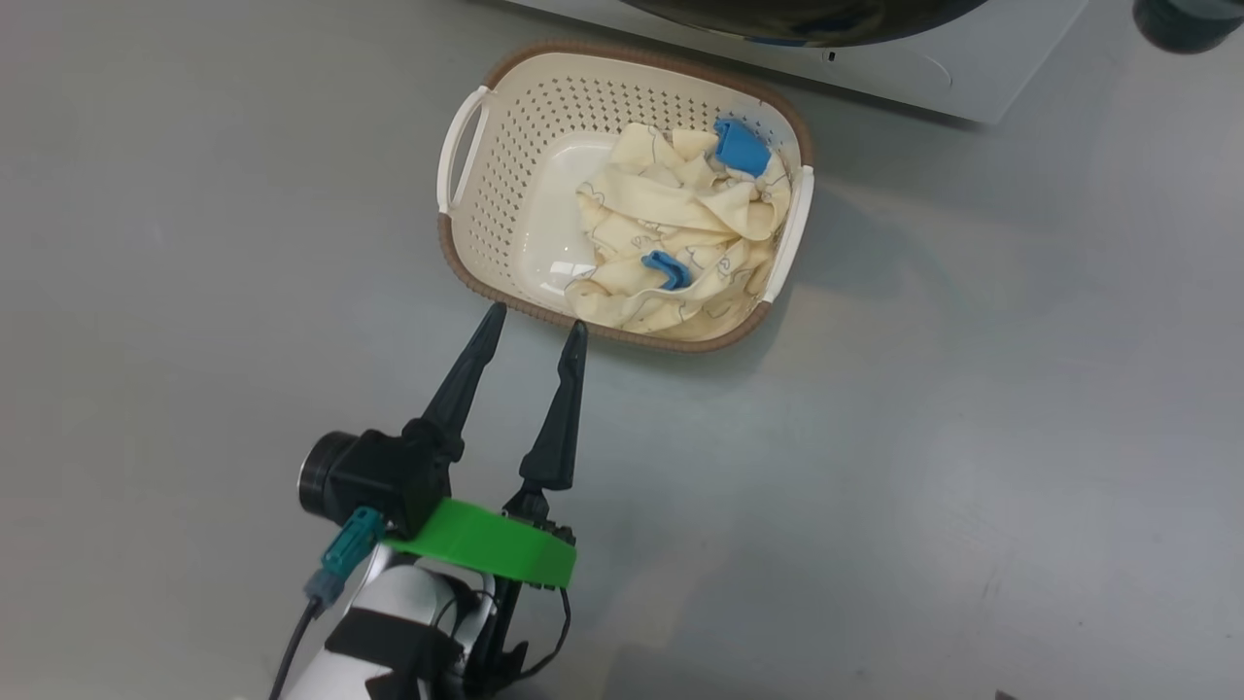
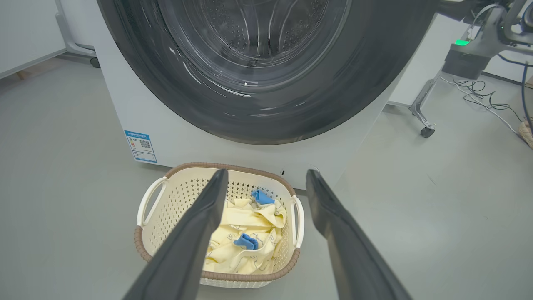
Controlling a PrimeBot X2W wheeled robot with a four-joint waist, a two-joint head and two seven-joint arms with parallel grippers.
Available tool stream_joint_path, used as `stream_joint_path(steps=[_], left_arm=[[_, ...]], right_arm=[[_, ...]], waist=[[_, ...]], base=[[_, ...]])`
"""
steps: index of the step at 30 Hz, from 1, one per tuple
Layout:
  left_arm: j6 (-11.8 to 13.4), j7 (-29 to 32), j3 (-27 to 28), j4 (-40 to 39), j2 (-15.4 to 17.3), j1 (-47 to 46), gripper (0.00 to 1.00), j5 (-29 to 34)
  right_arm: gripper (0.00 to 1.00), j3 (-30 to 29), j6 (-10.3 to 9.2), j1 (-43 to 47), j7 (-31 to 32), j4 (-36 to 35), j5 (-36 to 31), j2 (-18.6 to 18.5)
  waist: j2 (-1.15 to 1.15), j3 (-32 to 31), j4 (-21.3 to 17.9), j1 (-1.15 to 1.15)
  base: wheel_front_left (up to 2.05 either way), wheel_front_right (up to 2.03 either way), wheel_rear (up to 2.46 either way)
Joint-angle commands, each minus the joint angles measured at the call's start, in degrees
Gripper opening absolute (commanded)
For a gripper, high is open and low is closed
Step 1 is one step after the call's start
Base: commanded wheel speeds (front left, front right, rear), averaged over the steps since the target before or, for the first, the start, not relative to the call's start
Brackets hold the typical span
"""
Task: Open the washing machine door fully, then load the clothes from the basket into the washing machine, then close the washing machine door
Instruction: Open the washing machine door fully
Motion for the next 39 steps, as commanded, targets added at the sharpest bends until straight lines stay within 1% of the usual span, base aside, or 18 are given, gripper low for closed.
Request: stream_joint_path(steps=[1,11,23,29,39], left_arm=[[0.10,-0.63,2.33,-1.51,0.75,0.02,1.00,0.34],[-0.15,-0.63,2.59,-1.43,0.75,0.15,1.00,0.77],[-0.27,-0.63,2.64,-0.98,0.75,0.66,1.00,1.00],[-0.35,-0.63,2.57,-0.76,0.75,1.02,1.00,1.09],[-0.44,-0.63,2.56,-0.27,0.75,2.20,1.00,1.49]], right_arm=[[0.00,0.92,0.20,0.01,1.06,-1.30,-0.09,2.26],[0.00,2.00,0.20,2.18,2.84,-0.89,-0.63,3.67],[0.00,2.88,0.20,6.74,5.71,-2.20,0.04,5.89],[0.00,4.69,0.20,9.45,7.66,-3.84,-0.50,6.78],[0.00,7.09,0.20,14.72,10.36,-6.58,0.54,7.68]], waist=[[0.00,-0.20,-0.18,0.00],[0.00,-0.78,-0.98,0.00],[0.00,-2.93,-1.80,0.00],[0.00,-4.27,-2.07,0.00],[0.00,-7.38,-2.59,0.00]], base=[[0.00,0.00,0.00],[0.00,0.00,0.00],[0.00,0.00,0.00],[0.00,0.00,0.00],[0.00,0.00,0.00]])
